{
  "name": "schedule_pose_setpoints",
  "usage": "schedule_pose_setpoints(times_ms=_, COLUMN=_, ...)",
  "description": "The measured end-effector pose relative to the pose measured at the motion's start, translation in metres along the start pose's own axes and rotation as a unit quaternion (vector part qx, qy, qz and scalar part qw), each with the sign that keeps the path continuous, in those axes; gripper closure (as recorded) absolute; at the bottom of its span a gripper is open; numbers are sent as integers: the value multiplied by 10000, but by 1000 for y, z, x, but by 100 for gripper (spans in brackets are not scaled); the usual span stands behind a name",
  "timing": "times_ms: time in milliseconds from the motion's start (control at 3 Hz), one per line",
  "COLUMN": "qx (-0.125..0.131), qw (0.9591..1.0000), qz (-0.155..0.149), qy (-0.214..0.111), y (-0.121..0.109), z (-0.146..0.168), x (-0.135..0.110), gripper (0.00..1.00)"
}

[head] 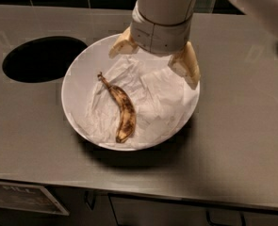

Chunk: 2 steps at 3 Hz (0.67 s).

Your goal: Pick banana from white bowl

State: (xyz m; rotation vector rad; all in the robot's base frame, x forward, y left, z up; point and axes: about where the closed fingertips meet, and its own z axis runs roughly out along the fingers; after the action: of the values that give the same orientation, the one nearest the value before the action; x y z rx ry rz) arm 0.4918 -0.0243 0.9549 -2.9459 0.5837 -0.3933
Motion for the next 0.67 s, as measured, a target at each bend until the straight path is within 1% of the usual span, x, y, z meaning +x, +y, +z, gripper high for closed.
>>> schedule_pose_setpoints(times_ms=333, qx=104, qw=9988, qz=-477, qy=-57, y=-4, z=-2, x=-5, gripper=0)
schedule_pose_setpoints(times_ms=667, qx=104, qw=9988, qz=-478, qy=-55, y=-4, z=-2, x=-5, gripper=0)
